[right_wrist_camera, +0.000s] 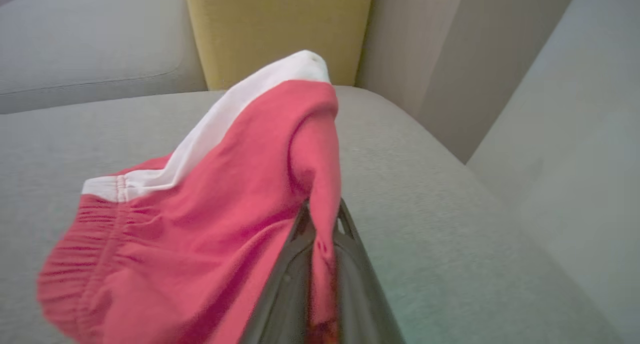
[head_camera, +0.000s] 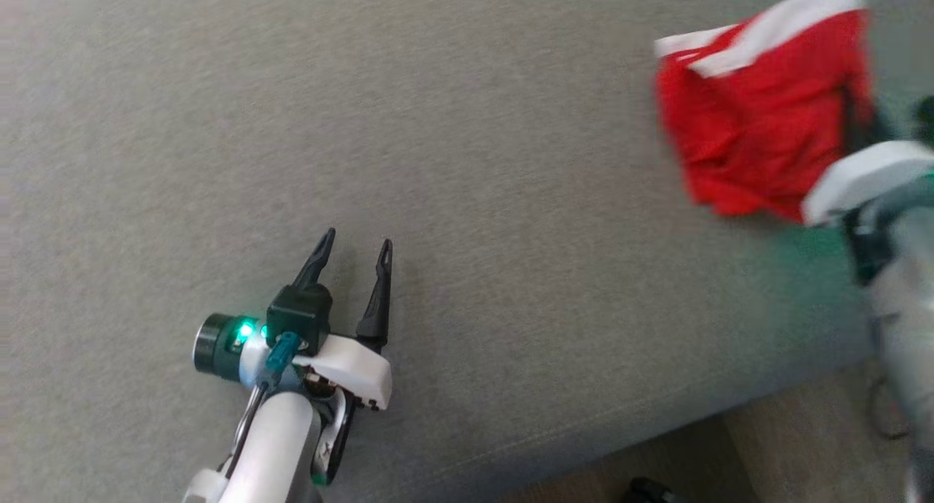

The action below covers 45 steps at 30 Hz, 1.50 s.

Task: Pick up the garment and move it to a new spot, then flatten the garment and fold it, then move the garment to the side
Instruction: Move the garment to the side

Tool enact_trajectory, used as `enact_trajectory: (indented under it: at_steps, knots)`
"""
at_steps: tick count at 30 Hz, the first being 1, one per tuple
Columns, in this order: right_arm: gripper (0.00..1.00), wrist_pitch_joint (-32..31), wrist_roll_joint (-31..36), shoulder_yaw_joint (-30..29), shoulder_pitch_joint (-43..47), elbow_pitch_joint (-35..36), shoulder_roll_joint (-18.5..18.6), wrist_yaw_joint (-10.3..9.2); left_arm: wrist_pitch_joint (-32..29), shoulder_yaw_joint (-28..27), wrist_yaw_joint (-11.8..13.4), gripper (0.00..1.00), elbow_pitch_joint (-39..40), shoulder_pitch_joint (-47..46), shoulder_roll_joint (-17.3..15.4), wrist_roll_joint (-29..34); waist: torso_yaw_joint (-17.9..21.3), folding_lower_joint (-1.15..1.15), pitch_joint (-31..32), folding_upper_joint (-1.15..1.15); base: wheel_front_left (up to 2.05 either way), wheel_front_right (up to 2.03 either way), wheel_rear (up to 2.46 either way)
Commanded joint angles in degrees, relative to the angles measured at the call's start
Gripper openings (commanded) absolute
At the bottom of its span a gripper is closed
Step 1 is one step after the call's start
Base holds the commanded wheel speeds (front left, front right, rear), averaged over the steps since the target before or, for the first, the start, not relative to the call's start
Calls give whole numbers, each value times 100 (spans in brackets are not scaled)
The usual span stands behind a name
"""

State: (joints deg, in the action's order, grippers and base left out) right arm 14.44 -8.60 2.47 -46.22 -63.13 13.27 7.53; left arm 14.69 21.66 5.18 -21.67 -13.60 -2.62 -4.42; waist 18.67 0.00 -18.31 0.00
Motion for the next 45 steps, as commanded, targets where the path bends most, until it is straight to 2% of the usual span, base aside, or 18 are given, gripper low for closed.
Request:
enact_trajectory:
  at_steps: [1, 4, 7, 13, 14, 15, 21, 25, 29, 38, 45]
  knots:
    - [0, 55, 170, -205, -241, -73, 321, -4, 31, -166, -17, 100, 220, -207, -26, 38, -264, 0, -106, 0, 0, 0, 0]
    - [0, 56, 480, -785, -494, -403, 772, -4, 31, -195, -21, 100, 262, -192, -26, 21, -479, 0, -169, 0, 0, 0, 0]
    - [0, 56, 733, -1209, -611, -506, 1013, -4, 31, -222, -25, 100, 274, -170, -26, 35, -582, 0, -204, 0, 0, 0, 0]
    - [0, 56, 1164, -1786, -692, -593, 1227, -4, 31, -255, -30, 100, 276, -151, -26, 48, -657, 0, -240, 0, 0, 0, 0]
    - [35, 56, 1246, -1894, -696, -583, 1245, -4, 31, -259, -29, 100, 277, -149, -26, 53, -663, 0, -246, 0, 0, 0, 0]
    - [100, 56, 1382, -2145, -708, -459, 1243, -4, 31, -271, -28, 100, 284, -147, -26, 64, -665, 0, -259, 0, 0, 0, 0]
    - [100, 56, 1774, -2546, -630, 138, 898, -4, 31, -365, -18, 100, 286, -110, -26, 70, -628, 0, -166, 0, 0, 0, 0]
    - [100, 56, 1809, -2396, -458, 757, 429, -4, 31, -452, 45, 100, 305, -42, -26, 25, -631, 0, -14, 0, 0, 0, 0]
    - [100, 56, 1507, -2036, -109, 1393, -68, -4, 31, -541, 129, 100, 315, 53, -26, -16, -682, 0, 178, 0, 0, 0, 0]
    - [100, 56, 610, -833, 1025, 2486, -806, -4, 31, -788, 320, 100, 303, 311, -26, -111, -1019, 0, 637, 0, 0, 0, 0]
    - [100, 56, 121, -205, 1891, 2804, -1017, -4, 31, -906, 440, 100, 268, 536, -26, -161, -1341, 0, 904, 0, 0, 0, 0]
